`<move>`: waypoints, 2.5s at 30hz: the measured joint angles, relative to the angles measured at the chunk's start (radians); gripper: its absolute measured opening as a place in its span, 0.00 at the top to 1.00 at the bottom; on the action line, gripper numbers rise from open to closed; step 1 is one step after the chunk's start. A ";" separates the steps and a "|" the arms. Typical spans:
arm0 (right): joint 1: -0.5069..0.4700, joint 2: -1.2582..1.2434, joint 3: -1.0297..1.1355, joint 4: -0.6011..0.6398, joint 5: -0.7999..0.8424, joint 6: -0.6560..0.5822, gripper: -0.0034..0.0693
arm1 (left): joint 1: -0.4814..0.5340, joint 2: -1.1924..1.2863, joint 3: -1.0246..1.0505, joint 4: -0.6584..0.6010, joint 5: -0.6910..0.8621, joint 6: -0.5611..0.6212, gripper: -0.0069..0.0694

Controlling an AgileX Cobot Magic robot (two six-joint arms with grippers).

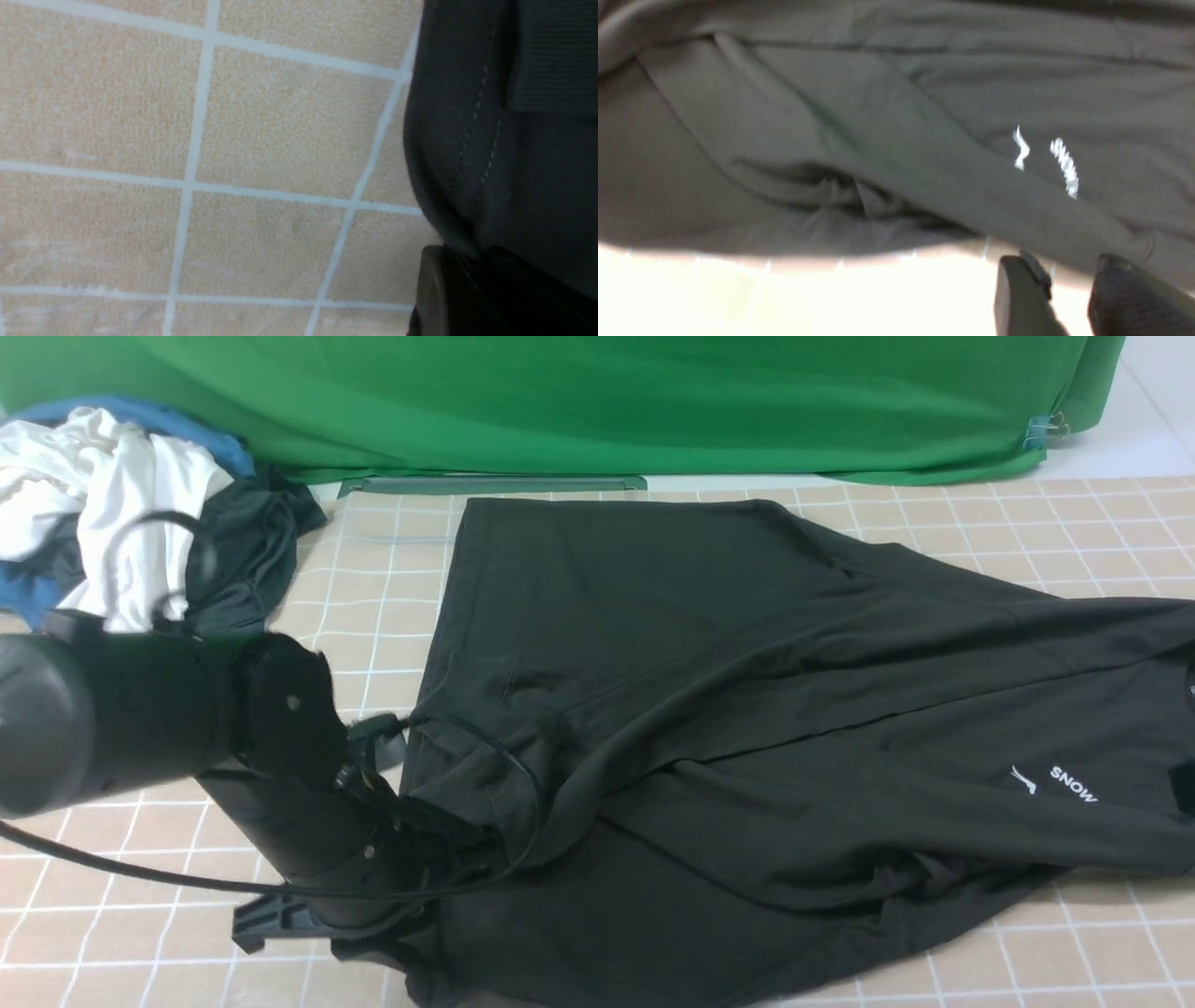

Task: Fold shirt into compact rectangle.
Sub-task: 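Grasp the near edge of the shirt at its hem and shoulder corners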

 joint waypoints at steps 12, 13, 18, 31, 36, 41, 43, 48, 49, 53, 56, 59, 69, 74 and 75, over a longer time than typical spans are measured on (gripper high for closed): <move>0.000 0.023 0.025 -0.178 0.161 0.181 0.51 | 0.126 -0.189 -0.013 0.137 0.094 0.014 0.89; 0.000 0.041 0.039 -0.179 0.165 0.185 0.46 | 0.132 -0.189 -0.013 0.139 0.095 0.022 0.89; 0.000 0.163 0.094 -0.183 0.158 0.217 0.29 | 0.141 -0.190 -0.013 0.135 0.099 0.061 0.89; 0.000 0.343 0.102 -0.181 0.034 0.225 0.23 | 0.117 -0.192 0.177 0.009 0.133 0.092 0.79; 0.000 0.343 0.102 -0.179 0.025 0.225 0.23 | 0.095 -0.192 0.226 -0.033 0.002 0.091 0.56; 0.000 0.343 0.102 -0.172 0.017 0.225 0.23 | 0.094 -0.176 0.226 -0.045 -0.100 0.090 0.31; 0.000 0.343 0.102 -0.170 0.014 0.225 0.23 | 0.094 -0.156 0.226 -0.048 -0.136 0.090 0.22; 0.000 0.343 0.103 -0.167 0.010 0.225 0.23 | 0.094 -0.102 0.225 -0.073 -0.164 0.108 0.15; 0.000 0.343 0.103 -0.166 0.009 0.225 0.23 | 0.095 -0.101 0.225 -0.089 -0.166 0.125 0.16; 0.000 0.343 0.103 -0.161 0.006 0.224 0.23 | 0.095 -0.091 0.225 -0.208 -0.218 0.208 0.22; 0.000 0.343 0.103 -0.160 0.006 0.224 0.23 | 0.095 -0.083 0.225 -0.261 -0.246 0.230 0.30; 0.000 0.343 0.103 -0.160 0.006 0.224 0.23 | 0.095 -0.082 0.225 -0.278 -0.264 0.238 0.35; 0.000 0.343 0.104 -0.157 0.006 0.221 0.22 | 0.094 -0.049 0.224 -0.359 -0.345 0.265 0.42; 0.000 0.343 0.104 -0.157 0.006 0.221 0.22 | 0.096 -0.015 0.210 -0.363 -0.319 0.277 0.43; 0.000 0.343 0.104 -0.157 0.006 0.221 0.22 | 0.096 -0.013 0.208 -0.362 -0.316 0.282 0.45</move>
